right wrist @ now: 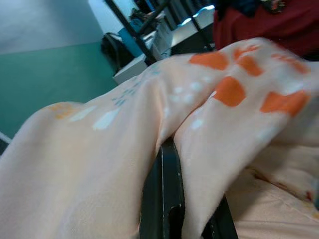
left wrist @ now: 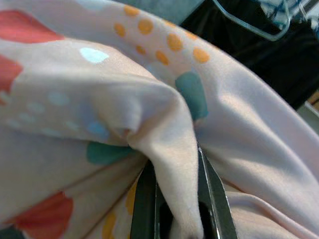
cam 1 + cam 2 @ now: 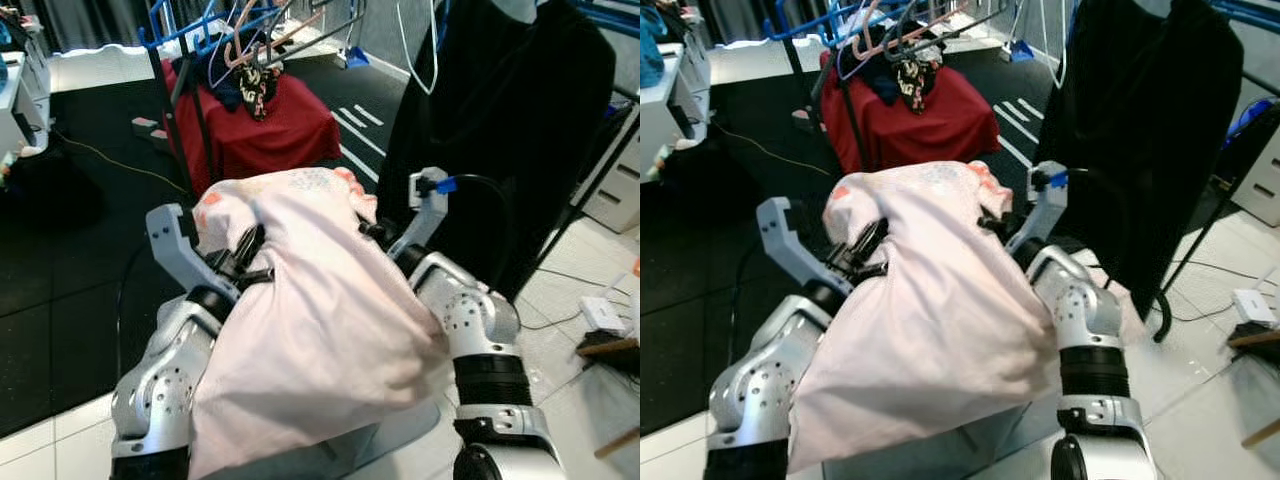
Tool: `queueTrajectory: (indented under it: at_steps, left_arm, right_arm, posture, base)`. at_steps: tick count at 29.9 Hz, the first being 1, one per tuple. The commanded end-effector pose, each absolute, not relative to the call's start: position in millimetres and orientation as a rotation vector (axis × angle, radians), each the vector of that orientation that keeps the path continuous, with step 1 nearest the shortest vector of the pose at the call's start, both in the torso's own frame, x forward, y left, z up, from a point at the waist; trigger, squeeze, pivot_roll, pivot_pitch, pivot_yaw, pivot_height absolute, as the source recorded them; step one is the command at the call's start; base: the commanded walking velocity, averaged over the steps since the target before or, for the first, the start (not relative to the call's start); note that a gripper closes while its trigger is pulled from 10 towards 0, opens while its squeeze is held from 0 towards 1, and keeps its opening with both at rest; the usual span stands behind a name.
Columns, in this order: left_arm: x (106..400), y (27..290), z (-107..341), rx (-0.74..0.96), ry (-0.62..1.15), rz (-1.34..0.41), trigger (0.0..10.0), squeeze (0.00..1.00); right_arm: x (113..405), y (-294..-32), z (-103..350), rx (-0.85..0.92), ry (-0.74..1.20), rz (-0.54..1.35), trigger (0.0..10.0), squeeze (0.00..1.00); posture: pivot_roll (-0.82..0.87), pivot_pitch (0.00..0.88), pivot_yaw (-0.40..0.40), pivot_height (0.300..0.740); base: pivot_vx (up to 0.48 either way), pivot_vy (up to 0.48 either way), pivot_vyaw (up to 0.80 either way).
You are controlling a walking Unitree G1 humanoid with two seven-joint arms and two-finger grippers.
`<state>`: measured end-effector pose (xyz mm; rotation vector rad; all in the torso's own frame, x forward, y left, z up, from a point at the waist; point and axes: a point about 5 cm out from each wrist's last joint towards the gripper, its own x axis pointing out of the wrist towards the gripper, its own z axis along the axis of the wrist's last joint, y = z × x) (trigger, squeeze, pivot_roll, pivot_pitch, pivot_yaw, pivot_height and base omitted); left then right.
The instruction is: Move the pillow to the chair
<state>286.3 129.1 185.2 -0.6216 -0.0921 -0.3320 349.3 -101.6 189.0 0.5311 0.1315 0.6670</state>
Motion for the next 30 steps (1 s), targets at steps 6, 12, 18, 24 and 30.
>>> queueTrajectory:
  at_steps: [6,12,18,24,30]
  left_arm:
    - [282,105,181,-0.571,-0.016,-0.398,10.0,0.00]
    - [283,102,177,-0.573,-0.014,-0.396,10.0,0.00]
    - [283,100,178,-0.557,-0.017,-0.402,10.0,0.00]
    - [282,99,176,-0.547,-0.013,-0.396,10.0,0.00]
    - [283,99,175,-0.534,-0.020,-0.391,10.0,0.00]
  right_arm:
    - [341,-73,198,0.507,0.104,0.811,10.0,0.00]
    - [339,-71,193,0.486,0.108,0.802,10.0,0.00]
    - [340,-73,188,0.438,0.114,0.757,10.0,0.00]
    - [342,-74,186,0.368,0.105,0.702,10.0,0.00]
    - [343,-73,186,0.313,0.061,0.670,10.0,0.00]
  posture:
    - [-0.14,0.000,-0.032,0.740]
    - [-0.12,0.000,-0.022,0.740]
    - [-0.11,0.000,-0.026,0.740]
    - [-0.11,0.000,-0.030,0.740]
    - [-0.12,0.000,-0.029,0.740]
  base:
    - [-0.240,0.000,0.00]
    - [-0.240,0.000,0.00]
    - [0.000,0.000,0.00]
    - [0.000,0.000,0.00]
    - [0.000,0.000,0.00]
